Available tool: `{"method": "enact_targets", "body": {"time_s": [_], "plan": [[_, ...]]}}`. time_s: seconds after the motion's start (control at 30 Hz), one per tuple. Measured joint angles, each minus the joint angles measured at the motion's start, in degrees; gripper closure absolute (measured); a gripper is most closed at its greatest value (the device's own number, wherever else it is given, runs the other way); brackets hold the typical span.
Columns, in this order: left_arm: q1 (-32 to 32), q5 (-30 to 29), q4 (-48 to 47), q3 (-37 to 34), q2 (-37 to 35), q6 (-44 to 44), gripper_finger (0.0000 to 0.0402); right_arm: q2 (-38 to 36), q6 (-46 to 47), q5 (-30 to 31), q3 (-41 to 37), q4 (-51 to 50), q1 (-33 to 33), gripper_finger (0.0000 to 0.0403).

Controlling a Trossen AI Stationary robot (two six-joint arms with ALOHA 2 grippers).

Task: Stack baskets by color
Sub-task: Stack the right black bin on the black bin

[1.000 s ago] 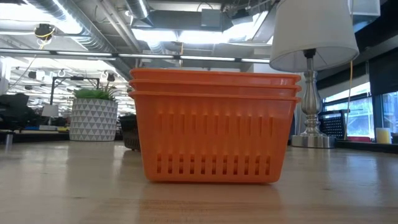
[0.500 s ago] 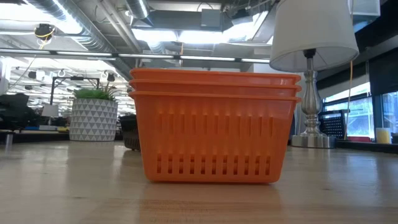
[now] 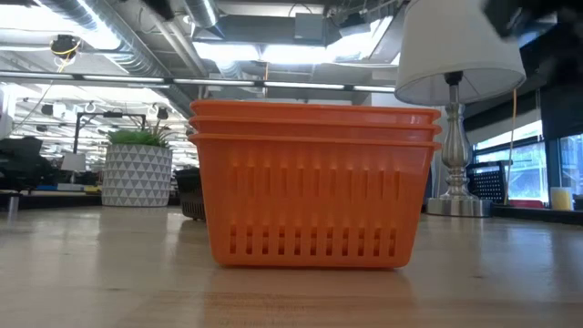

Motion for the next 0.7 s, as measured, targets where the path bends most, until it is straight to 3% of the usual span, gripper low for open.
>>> {"method": "enact_targets", "body": {"time_s": [0.2, 0.37, 0.6, 0.7], "plan": [[0.0, 0.3, 0.7, -6.6, 0.0, -0.6, 0.0351, -0.1, 0.0, 12.0, 12.1, -10.6, -5.3, 0.0402], [0.0, 0.1, 6.3, -13.5, 0.1, -1.0, 0.0351, -0.1, -0.5, 25.0, 20.3, -11.7, -10.8, 0.0402], [1.0, 2.1, 24.5, -24.3, 0.1, 5.5, 0.0351, -0.1, -4.9, 39.3, 26.0, -9.4, -19.7, 0.0403], [2.6, 4.4, 33.6, -28.3, 0.1, 8.2, 0.0351, -0.1, -9.7, 39.9, 25.6, -1.5, -24.1, 0.0403]]}}
